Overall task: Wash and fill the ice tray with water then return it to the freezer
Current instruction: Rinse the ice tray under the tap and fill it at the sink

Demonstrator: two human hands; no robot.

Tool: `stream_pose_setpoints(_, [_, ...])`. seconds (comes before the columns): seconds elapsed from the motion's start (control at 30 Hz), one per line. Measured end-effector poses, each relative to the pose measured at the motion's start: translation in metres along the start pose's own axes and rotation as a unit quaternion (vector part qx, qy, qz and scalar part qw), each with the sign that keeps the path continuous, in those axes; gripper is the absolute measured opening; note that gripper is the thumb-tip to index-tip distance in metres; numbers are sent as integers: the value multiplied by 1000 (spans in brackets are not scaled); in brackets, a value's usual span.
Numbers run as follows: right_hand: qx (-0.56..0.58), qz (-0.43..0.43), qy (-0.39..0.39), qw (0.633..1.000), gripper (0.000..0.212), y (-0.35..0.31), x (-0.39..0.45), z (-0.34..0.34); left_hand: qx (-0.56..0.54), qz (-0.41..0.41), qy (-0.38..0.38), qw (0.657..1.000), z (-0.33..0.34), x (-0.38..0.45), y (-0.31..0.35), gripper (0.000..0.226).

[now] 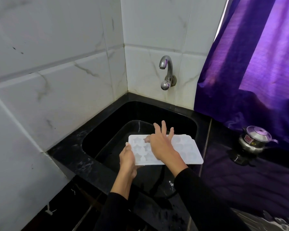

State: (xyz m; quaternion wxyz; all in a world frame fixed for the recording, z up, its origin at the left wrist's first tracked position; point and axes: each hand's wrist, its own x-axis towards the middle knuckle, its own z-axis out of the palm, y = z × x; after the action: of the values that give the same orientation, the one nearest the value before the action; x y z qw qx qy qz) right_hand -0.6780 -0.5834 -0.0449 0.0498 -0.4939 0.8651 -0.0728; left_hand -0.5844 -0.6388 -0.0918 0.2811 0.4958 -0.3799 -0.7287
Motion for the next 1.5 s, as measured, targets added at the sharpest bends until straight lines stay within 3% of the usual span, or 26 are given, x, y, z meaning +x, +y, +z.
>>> stream_pose_setpoints(0.33, [-1,-1,4,1000,34,-2,2,1,4,2,11,1000,0,4,0,34])
stream_pose_setpoints(0.6, [-5,-5,-4,1000,44,-1,4,1,-4,3,5,1000,2,2,1,34])
stream_pose_setpoints(0.8, [12,-29,43,999,50,-6,5,-2,-1,8,-2,1000,1,2,0,36])
stream_pose_setpoints(1.03, [-24,-55,-21,998,62,-16,9,4,-6,24,-8,1000,3,-5,1,35])
stream_pose_setpoints(1.5, [-49,-52,-23,997,60,-21,9,11,3,18,-7,1000,-1,-8,-3,34])
